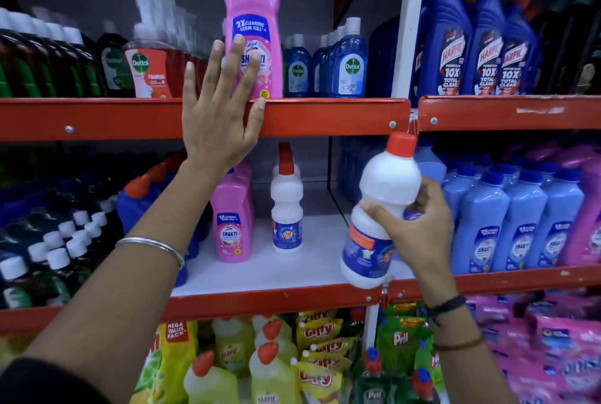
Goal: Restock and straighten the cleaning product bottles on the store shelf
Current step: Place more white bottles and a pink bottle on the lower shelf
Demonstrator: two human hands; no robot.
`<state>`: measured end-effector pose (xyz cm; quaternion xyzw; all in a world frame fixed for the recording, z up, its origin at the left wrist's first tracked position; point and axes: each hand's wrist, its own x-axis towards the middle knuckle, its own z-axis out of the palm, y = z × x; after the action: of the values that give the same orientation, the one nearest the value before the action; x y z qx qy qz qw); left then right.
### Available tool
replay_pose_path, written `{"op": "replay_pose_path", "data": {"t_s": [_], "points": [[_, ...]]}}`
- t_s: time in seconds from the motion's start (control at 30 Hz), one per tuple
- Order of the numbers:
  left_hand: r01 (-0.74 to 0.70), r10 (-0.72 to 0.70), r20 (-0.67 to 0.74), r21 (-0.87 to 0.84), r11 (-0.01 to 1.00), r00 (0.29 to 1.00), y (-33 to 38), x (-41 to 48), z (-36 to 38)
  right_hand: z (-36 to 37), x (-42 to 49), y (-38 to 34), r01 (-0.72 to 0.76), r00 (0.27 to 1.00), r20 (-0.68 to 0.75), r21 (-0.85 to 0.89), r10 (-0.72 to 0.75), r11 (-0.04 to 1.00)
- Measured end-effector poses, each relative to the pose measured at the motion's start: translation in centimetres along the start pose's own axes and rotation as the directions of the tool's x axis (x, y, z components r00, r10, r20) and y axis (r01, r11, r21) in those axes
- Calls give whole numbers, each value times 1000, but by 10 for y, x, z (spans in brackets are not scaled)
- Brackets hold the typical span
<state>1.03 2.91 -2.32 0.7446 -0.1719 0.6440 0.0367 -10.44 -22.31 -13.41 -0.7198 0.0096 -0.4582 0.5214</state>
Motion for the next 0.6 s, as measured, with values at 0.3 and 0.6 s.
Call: {"op": "replay_pose_path", "data": {"t_s": [0.3,0.6], "points": [[-19,19,5,11,1000,1000,-3,1,1,102,-28,6,-53,985,157,-136,74,989],[-34,35,-18,25,999,999,-4,1,4,149,-36,32,-85,981,148,-254,125,964]]}}
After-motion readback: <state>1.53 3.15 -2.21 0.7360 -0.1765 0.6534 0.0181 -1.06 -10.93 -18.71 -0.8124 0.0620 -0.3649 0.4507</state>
